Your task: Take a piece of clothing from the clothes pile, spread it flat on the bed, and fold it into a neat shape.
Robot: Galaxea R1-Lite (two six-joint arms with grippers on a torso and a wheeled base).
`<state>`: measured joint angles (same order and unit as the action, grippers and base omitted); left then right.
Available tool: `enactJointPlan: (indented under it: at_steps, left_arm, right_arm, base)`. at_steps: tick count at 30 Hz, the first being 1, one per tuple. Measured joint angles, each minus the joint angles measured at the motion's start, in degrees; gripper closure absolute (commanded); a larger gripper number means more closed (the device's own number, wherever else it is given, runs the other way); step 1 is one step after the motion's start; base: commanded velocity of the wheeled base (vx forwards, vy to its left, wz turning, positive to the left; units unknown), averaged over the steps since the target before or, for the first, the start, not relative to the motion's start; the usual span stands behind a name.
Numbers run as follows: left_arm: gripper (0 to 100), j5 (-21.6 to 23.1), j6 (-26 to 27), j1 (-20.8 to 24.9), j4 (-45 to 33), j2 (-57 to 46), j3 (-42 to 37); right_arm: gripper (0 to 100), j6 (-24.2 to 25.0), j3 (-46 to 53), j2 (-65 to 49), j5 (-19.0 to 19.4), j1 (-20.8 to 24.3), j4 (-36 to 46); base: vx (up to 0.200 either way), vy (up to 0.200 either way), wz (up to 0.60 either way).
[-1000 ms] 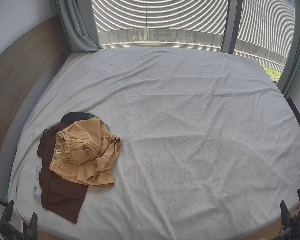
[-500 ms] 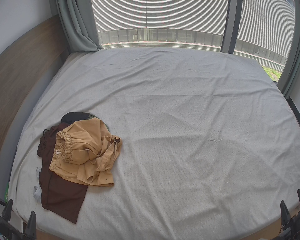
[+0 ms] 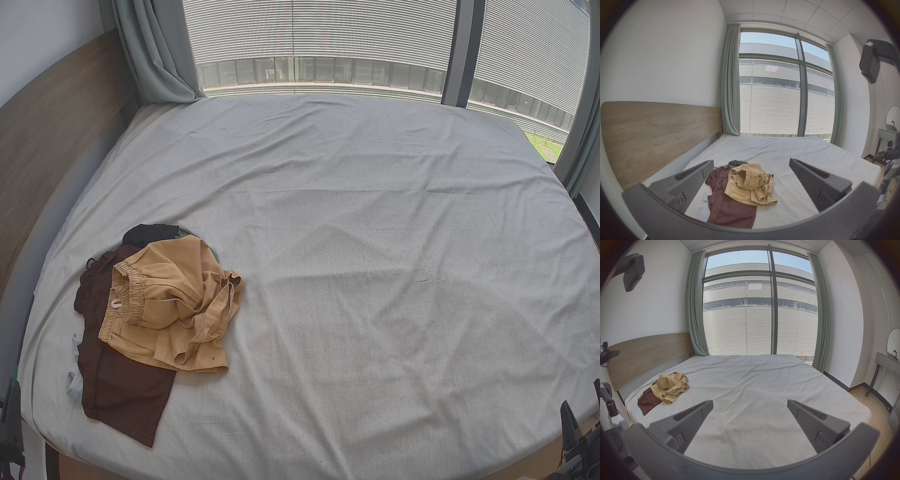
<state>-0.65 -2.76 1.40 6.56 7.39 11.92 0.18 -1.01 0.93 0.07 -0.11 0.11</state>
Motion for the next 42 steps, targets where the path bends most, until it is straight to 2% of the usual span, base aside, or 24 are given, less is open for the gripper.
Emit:
enactJointPlan:
  at_steps: [5,10,20,25,30,42]
  left_arm:
    - [0,-0.15,-1.05,0.39,1.71,3.68,0.87]
    - [0,0.69,-6.52,0.6,1.6,5.62,0.95]
    - [0,7.46,-12.52,1.1,1.65,12.75,1.35]
    - [0,9.48,-13.75,1.23,2.22,16.34,1.48]
    - [0,14.14,-14.37,1.4,3.27,20.72,1.5]
    - [0,19.83,-15.17,1.44,12.74,34.54,2.1]
  right_arm:
    - [0,0.04,0.0,0.0,0.0,0.06,0.02]
    - [0,0.09,0.0,0.0,0.0,0.13,0.02]
    - [0,0.15,0.0,0.0,0.0,0.16,0.07]
    - [0,0.13,0.0,0.0,0.04,0.21,0.07]
    - [0,0.11,0.0,0.0,0.06,0.18,0.07]
    - [0,0.0,0.0,0.0,0.17,0.21,0.07]
  base:
    - [0.0,0.0,0.0]
    - [0.0,0.0,0.0]
    - [0.0,0.0,0.0]
    - [0.0,0.0,0.0]
    - [0.0,0.0,0.0]
    - [0.0,0.0,0.0]
